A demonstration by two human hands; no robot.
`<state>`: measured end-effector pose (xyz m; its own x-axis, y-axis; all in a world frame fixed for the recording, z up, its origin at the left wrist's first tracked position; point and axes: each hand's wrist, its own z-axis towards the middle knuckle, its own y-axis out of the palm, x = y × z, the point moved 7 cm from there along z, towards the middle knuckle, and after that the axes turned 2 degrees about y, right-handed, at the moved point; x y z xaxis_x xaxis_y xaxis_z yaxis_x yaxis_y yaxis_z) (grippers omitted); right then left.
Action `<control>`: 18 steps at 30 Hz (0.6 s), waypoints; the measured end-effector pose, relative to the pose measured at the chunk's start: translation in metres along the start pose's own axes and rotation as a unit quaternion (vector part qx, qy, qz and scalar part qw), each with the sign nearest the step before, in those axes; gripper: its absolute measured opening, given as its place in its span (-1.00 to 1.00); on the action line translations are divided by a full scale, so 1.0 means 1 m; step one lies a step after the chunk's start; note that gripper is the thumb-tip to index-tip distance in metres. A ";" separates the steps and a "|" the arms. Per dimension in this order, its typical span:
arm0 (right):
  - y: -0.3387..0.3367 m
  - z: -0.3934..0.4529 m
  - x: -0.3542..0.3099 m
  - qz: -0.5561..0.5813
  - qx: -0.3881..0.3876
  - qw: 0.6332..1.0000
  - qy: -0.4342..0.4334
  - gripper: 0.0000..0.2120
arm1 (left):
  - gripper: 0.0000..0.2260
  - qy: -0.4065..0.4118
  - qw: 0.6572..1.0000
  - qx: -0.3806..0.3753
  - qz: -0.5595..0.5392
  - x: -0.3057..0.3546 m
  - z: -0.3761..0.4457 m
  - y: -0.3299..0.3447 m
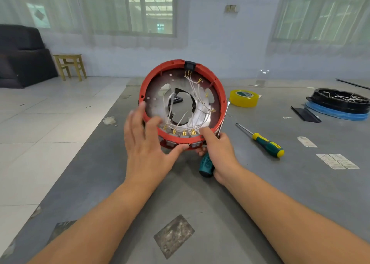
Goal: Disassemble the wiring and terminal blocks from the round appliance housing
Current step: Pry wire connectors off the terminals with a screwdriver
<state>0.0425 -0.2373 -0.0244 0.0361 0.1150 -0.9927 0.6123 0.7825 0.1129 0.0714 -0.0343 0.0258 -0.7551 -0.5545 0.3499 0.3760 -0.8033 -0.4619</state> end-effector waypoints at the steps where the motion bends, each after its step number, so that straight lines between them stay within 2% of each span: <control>1: -0.001 0.002 0.001 0.019 0.005 1.000 0.006 -0.56 | -0.21 -0.068 0.996 0.003 -0.057 -0.005 -0.003 0.002; 2: -0.001 0.003 0.001 0.040 0.010 0.999 0.012 -0.56 | -0.12 -0.143 0.981 -0.001 -0.132 -0.011 -0.007 0.007; 3: -0.001 0.005 0.001 0.060 0.012 0.998 0.017 -0.56 | -0.05 -0.224 0.949 -0.013 -0.220 -0.016 -0.013 0.014; 4: 0.000 0.005 0.001 0.081 0.011 0.996 0.020 -0.56 | 0.02 -0.306 0.898 -0.026 -0.316 -0.020 -0.020 0.022; 6: 0.004 0.006 -0.001 0.120 -0.002 0.993 0.017 -0.53 | 0.14 -0.427 0.763 -0.046 -0.483 -0.020 -0.032 0.040; 8: 0.008 0.005 -0.003 0.141 -0.019 0.990 0.008 -0.45 | 0.16 -0.470 0.659 -0.072 -0.583 -0.015 -0.036 0.054; 9: 0.010 0.005 -0.003 0.142 -0.024 0.990 0.004 -0.42 | 0.09 -0.470 0.628 -0.087 -0.614 -0.012 -0.036 0.058; 10: 0.011 0.005 -0.003 0.137 -0.028 0.990 0.000 -0.43 | -0.02 -0.464 0.610 -0.103 -0.634 -0.009 -0.035 0.062; 13: 0.012 0.006 -0.001 0.111 -0.022 0.994 -0.015 -0.50 | -0.31 -0.454 0.593 -0.116 -0.655 -0.003 -0.028 0.065; 18: 0.013 0.008 0.001 0.059 -0.013 0.998 -0.031 -0.51 | -0.42 -0.502 0.537 -0.119 -0.667 -0.005 -0.023 0.066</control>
<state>0.0567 -0.2322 -0.0239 0.1558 0.1708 -0.9729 0.5794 0.7819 0.2300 0.0880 -0.0800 -0.0251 0.4482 0.5472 0.7069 -0.3093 -0.6470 0.6969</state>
